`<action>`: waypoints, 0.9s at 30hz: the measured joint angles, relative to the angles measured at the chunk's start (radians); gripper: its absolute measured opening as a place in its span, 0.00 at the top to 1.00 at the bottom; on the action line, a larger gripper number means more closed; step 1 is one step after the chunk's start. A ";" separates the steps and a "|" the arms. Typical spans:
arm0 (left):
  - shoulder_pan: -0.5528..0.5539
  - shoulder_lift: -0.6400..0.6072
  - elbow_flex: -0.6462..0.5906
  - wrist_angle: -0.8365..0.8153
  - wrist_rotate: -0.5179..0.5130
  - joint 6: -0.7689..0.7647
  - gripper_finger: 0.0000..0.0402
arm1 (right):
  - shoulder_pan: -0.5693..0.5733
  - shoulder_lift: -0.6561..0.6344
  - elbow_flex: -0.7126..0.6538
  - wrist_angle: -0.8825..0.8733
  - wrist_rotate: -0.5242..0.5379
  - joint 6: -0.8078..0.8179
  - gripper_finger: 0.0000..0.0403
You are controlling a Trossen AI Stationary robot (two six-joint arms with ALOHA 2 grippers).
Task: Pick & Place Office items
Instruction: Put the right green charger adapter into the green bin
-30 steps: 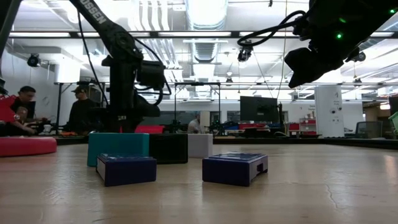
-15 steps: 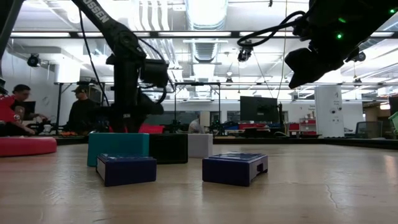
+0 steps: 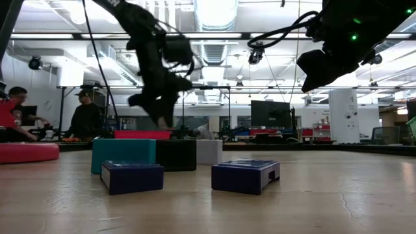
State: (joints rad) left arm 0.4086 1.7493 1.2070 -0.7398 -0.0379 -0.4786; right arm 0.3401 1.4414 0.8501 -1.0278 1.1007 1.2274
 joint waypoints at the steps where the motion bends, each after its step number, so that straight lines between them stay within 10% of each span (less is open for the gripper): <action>1: -0.010 0.000 0.014 0.006 0.008 0.032 0.64 | 0.000 0.000 0.000 0.001 0.000 0.001 0.44; 17: -0.163 -0.002 0.023 0.653 0.204 0.497 0.64 | 0.000 -0.006 0.001 0.010 0.000 0.071 0.44; 27: -0.185 -0.002 -0.004 0.687 0.393 0.908 0.64 | 0.005 -0.006 -0.001 0.010 0.002 -0.110 0.44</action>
State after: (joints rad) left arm 0.2234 1.7470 1.2026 -0.0528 0.3553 0.4289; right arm 0.3448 1.4353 0.8495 -1.0177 1.1023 1.1172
